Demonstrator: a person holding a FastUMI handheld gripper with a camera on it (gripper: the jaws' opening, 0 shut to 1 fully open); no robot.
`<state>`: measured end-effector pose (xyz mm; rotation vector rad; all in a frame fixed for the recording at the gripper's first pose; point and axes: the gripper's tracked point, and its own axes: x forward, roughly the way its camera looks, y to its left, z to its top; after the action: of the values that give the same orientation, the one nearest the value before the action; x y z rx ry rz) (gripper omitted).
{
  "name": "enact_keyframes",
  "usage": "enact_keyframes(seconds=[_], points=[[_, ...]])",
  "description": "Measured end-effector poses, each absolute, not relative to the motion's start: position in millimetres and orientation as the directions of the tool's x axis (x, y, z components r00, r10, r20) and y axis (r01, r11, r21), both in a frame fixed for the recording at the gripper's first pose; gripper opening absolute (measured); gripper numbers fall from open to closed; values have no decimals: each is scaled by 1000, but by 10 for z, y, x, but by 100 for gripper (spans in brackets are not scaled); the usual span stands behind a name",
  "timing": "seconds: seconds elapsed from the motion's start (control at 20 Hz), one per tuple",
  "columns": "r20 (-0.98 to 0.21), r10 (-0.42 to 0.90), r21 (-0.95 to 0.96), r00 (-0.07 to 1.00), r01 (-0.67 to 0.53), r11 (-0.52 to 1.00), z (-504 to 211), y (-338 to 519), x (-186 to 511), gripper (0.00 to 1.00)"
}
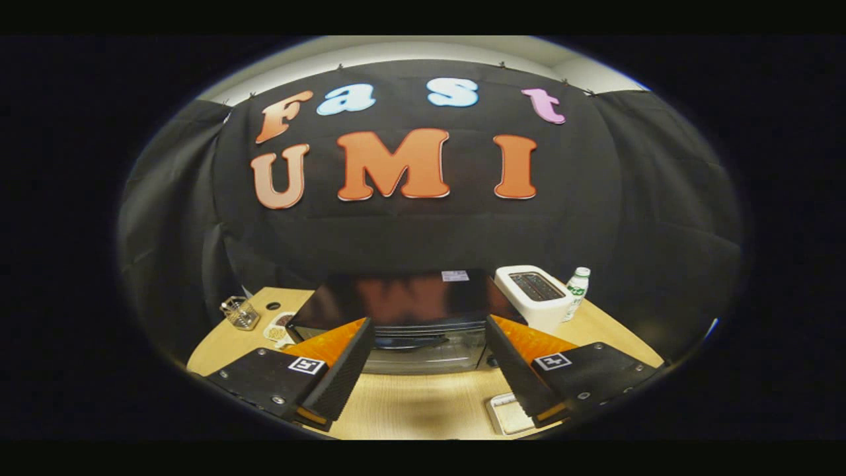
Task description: Open the toaster oven, put the food inside, and close the toaster oven door.
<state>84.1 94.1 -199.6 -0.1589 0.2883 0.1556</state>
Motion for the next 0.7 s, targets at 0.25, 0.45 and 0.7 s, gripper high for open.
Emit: enact_keyframes(seconds=[0.25,0.45,0.7], points=[[-357,133,-172,925,-205,964,-2305,1155,1083,99],[-394,137,-144,909,-208,967,-2466,1260,1232,99],[-419,135,-150,898,-215,965,-2634,1332,1266,99]])
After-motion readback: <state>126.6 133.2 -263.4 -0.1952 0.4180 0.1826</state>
